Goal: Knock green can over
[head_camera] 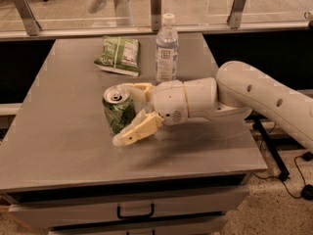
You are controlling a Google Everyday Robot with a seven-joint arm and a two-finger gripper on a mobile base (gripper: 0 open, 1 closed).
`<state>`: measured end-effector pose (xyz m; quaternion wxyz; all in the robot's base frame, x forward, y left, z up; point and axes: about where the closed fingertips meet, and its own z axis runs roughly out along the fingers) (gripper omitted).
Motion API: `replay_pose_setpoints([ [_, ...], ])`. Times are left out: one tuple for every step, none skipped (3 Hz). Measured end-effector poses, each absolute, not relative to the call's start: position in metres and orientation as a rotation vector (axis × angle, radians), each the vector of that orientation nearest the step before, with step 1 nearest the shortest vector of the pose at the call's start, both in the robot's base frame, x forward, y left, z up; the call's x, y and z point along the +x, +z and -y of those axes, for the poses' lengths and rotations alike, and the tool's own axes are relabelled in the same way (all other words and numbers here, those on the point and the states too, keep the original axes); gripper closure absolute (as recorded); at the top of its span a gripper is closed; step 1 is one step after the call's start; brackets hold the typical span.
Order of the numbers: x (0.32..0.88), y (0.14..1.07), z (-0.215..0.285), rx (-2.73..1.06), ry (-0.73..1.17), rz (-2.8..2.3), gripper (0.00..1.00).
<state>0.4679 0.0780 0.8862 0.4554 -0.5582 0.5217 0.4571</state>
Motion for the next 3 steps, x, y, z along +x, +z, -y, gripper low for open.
replay_pose_setpoints([
  [0.469,0.879,-0.097,-1.396,1.157,-1.263,0.41],
  [0.473,0.88,-0.106,-1.415,1.159,-1.243,0.65],
  [0.481,0.894,-0.099,-1.45,1.091,-1.27,0.87],
])
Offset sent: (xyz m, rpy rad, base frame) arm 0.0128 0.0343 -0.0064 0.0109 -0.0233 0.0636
